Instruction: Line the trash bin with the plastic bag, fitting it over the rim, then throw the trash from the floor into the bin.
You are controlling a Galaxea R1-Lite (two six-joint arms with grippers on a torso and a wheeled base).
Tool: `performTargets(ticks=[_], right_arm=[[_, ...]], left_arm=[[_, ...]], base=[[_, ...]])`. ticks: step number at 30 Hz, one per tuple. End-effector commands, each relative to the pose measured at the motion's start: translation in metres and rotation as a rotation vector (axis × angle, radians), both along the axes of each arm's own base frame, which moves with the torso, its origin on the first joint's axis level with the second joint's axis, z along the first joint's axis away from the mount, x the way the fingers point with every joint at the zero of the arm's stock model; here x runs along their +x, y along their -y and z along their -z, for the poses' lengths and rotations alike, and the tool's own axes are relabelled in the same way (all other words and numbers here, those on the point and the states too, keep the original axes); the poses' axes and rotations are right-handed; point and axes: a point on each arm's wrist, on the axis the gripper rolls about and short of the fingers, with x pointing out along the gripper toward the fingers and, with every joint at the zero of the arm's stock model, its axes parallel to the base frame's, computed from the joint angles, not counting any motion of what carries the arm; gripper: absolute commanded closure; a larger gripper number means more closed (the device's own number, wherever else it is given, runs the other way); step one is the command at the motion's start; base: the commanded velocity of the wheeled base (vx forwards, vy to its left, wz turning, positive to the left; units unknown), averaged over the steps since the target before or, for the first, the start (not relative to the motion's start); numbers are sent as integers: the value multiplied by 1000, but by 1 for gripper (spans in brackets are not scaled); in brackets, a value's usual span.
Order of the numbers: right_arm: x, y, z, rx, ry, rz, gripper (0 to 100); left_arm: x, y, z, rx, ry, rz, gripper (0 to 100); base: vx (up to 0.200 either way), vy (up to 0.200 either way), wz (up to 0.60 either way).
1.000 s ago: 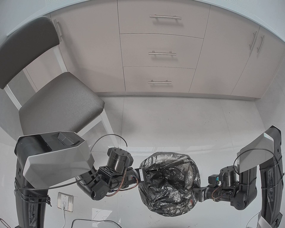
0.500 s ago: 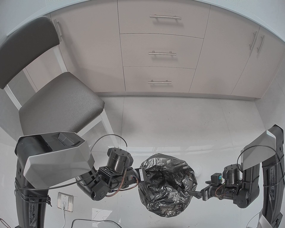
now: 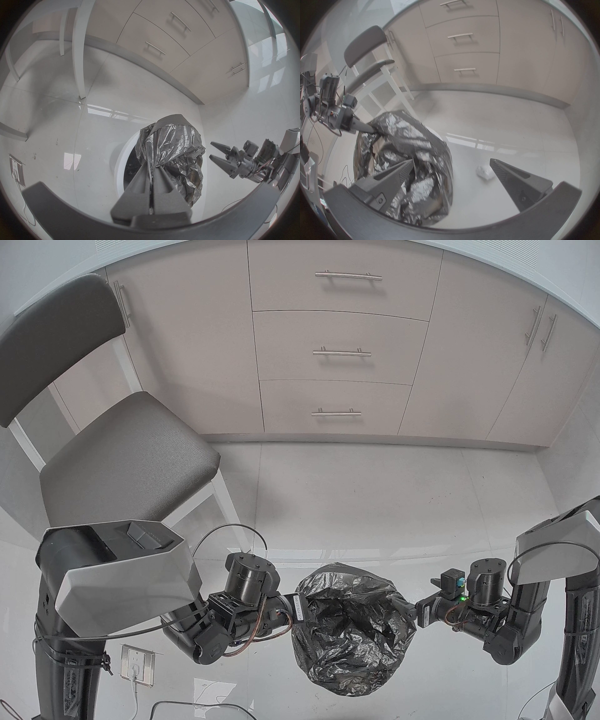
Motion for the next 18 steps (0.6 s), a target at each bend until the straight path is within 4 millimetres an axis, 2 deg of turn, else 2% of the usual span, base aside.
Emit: performTargets(ticks=[1,10,14,18], right_arm=[[10,-18,-9,15,49,-42,0],[31,-60,-10,-15,18,-104,0],[39,-68,-11,-18,13,-113,0],[62,-76,-15,-25,14,-87,0]], left_arm=[[0,0,2,2,-4,0,100],[0,0,2,2,-4,0,100],[0,0,2,2,-4,0,100],[0,0,4,21,5,-18,100]], base=[[0,0,0],[0,0,0],[0,0,0],[0,0,0]])
